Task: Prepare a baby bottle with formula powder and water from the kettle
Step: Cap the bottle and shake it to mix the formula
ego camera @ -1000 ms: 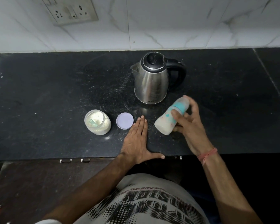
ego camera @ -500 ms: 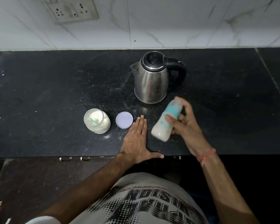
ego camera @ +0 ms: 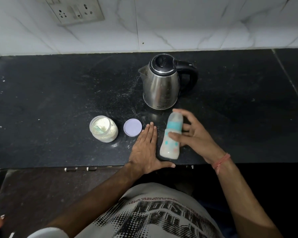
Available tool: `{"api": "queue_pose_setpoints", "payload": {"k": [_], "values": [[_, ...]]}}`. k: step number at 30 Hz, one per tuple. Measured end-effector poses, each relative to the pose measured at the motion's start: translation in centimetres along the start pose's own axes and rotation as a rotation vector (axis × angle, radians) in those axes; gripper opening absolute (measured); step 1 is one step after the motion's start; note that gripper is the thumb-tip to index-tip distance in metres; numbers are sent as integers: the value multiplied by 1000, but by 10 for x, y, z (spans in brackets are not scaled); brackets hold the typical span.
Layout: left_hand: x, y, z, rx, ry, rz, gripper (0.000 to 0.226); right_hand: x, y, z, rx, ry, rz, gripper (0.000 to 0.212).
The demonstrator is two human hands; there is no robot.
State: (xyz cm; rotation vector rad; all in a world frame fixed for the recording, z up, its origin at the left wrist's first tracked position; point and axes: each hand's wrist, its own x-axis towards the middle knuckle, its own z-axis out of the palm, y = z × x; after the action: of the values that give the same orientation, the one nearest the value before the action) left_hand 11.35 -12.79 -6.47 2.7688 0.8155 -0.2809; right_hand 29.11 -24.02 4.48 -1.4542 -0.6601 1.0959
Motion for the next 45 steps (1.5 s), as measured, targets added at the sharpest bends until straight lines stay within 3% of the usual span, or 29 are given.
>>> {"api": "queue_pose_setpoints", "payload": {"k": [4,8,11,14,18,22,25,29,32,36,39,43,45], "values": [[1,-1,-1,-24,-9,-13,175,-1,2,1,135,161,17,75],[-1,-1,0,6,-12,7,174,-3,2,0,6,33,12,76],[1,-1,-1,-25,-3,-9,175,-1,-3,-3,150,192,-7,73],[0,-2,1,0,-5,8,175,1,-9,-3,-6,-28,24,78],[2,-2,-1,-2,-21,-2,176,7,-15,0,95,141,-29,77],[3,-6,8,17,2,35,174,8,-20,2,-49,-78,-9,81],[2,-6,5,-35,1,10,175,9,-23,3,97,122,-60,76],[2,-5,5,2,-20,32,175,7,-23,5,-17,-52,-16,80],[3,-4,2,-17,-22,7,176,7,-21,1,89,93,-24,73],[2,-4,3,1,-29,20,176,4,-20,-6,-66,-133,47,77],[2,-4,1,-3,-34,6,175,8,-17,-10,63,47,20,72],[1,-4,2,-9,-20,20,176,9,-22,-16,-83,-163,78,77],[1,-4,2,-17,-16,11,175,13,-27,-21,-8,-33,51,73]]}}
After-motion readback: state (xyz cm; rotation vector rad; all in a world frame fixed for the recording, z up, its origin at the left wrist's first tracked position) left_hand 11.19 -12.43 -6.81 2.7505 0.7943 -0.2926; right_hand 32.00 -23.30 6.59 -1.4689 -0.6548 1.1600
